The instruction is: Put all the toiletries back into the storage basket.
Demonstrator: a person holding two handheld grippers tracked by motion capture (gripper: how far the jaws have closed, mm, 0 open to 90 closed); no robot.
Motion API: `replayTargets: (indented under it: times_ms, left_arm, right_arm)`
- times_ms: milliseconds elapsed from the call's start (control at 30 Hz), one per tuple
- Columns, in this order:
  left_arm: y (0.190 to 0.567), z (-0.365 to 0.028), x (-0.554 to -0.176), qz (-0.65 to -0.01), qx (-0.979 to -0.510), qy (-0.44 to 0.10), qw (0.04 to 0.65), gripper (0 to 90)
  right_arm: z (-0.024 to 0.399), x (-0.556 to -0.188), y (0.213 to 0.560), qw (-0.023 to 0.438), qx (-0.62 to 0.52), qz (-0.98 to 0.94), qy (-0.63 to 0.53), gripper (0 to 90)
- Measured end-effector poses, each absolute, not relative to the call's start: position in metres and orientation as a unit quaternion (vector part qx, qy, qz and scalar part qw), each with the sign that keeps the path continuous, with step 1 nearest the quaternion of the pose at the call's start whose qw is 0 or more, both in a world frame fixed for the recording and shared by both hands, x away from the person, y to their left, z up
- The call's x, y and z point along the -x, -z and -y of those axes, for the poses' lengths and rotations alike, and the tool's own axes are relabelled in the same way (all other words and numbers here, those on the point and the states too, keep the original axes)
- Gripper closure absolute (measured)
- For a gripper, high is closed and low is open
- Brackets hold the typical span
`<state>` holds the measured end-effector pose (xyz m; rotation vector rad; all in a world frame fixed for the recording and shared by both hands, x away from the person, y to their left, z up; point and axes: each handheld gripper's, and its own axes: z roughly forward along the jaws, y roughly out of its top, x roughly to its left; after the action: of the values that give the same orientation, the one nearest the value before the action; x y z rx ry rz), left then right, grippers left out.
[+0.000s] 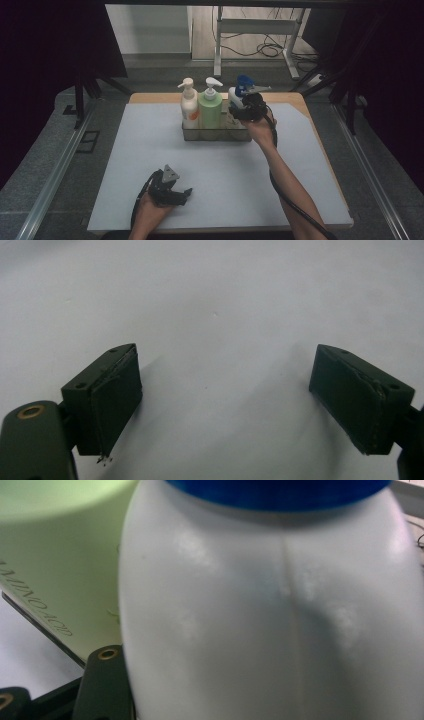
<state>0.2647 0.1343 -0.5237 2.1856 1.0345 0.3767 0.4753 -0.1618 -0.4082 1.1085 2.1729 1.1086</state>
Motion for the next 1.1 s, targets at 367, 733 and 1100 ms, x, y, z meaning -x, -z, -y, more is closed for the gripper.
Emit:
replayTargets:
  times_ms: [367, 733, 1100]
  left_arm:
    - [0.524, -0.134, -0.265, -0.398, -0.840, -0.145, 0.340, 13.3]
    - [0.524, -0.134, -0.265, -0.398, -0.840, -0.145, 0.340, 13.3]
    - [0.524, -0.134, -0.265, -0.398, -0.840, -0.145, 0.340, 13.2]
  right_arm:
    - [0.171, -0.480, 0.412, 0.201, -0.412, -0.780, -0.425, 35.6]
    - [0.172, -0.480, 0.418, 0.201, -0.405, -0.791, -0.412, 23.9]
    - [0.182, -0.471, 0.433, 0.186, -0.402, -0.800, -0.405, 24.1]
